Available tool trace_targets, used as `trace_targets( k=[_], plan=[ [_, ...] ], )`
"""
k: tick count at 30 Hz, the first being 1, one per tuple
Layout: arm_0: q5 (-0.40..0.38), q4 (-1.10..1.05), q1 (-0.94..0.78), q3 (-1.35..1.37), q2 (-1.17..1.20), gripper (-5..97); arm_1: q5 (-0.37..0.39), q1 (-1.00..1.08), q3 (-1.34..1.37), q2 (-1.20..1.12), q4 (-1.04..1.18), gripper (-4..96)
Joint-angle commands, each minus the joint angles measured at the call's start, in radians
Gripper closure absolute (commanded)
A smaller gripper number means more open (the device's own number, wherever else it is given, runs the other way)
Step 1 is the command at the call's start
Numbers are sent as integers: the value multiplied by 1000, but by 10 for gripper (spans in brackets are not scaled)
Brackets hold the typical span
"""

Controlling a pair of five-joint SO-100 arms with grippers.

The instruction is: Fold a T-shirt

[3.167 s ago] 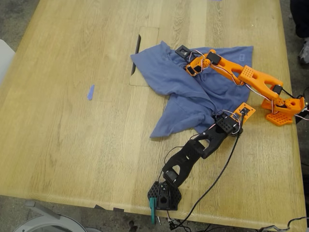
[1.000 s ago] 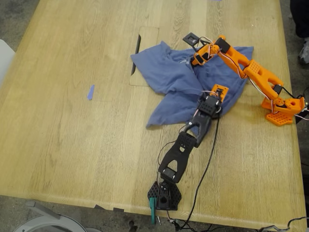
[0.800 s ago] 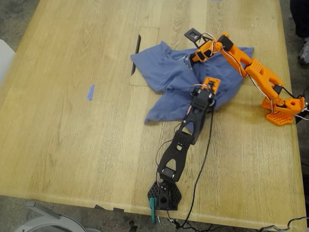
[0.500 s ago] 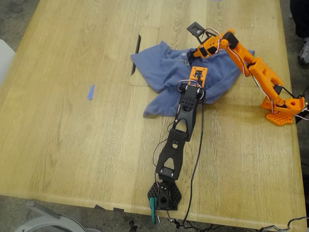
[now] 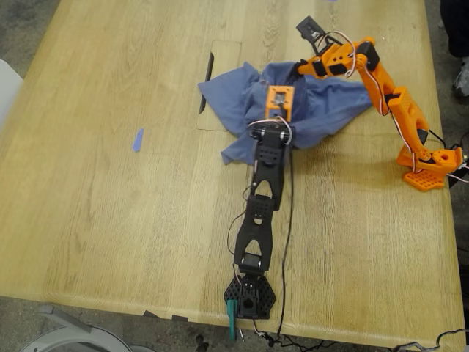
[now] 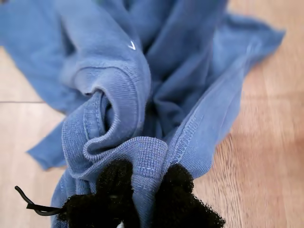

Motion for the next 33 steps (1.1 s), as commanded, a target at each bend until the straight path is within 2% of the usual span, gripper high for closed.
trace_targets(
  k=[1, 10, 33],
  plan=[
    [0, 48, -52, -80, 215, 918, -11, 3, -14, 98, -20, 914],
    [2, -3, -49, -80, 295, 918, -28, 17, 54, 173, -199, 914],
    [5, -314, -84, -32, 468, 918, -51, -29, 189, 374, -456, 914]
  ],
)
